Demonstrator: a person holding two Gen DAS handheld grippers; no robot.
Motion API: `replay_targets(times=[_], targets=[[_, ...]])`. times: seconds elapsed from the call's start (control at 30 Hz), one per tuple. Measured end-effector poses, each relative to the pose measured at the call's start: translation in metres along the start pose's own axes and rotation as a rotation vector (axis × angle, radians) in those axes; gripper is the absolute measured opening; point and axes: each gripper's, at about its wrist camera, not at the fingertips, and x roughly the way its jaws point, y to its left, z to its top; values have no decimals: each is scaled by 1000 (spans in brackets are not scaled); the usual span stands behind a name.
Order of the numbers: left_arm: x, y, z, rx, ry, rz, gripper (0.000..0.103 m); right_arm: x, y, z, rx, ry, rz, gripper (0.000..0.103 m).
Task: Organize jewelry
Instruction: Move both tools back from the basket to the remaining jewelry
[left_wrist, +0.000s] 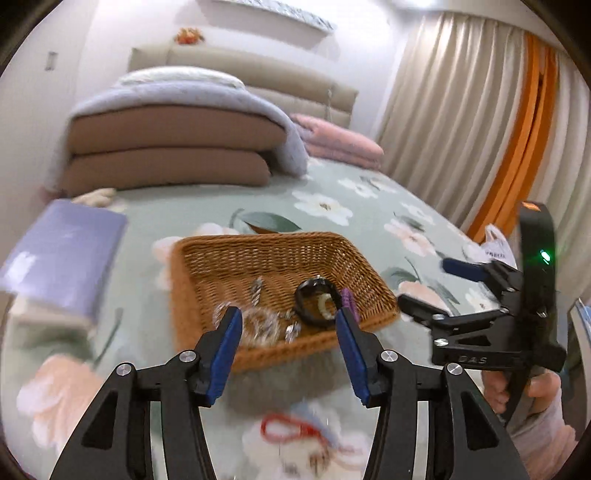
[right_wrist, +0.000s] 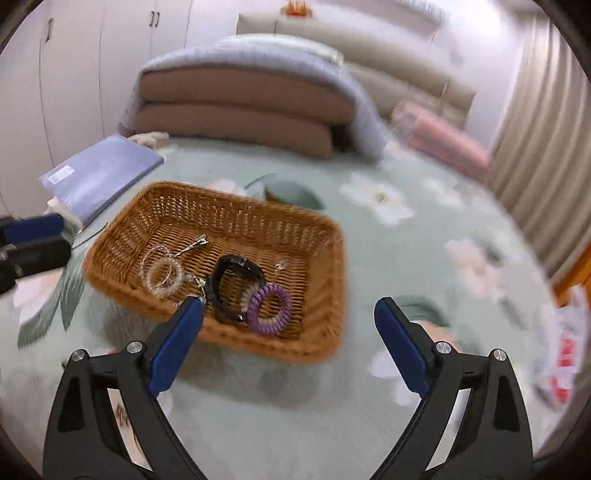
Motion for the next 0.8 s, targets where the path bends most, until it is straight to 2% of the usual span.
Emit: replay_targets(times=[0.07,0.13,0.17,0.37,0.57,0.6,0.7,0.8], targets=[[-28,4,-15,-33,-32,25,57,-25,3,-19,32,-34,35,94],[-51,8,-35,-68,-54,66,57,-35,4,-38,75,-7,141,94],[-57,9,-42,-80,-52,81,57,-39,5,-47,101,4,156,94],[-66,23,-88,-137,-37,92,57,-60,17,-83,151,43,203,94],[-50,41,-115,-150,-3,107,57,-62,39,-93,112,88,177,94],[-46,44,-118,-156,8,102,57,-57,41,-95,118,98,187,91],[-35,50,-122,-166,37,106,57,-38,44,-92,148,141,230,66],[-24,54,-127,-167,68,122,57,-10,47,-88,186,203,277,62]])
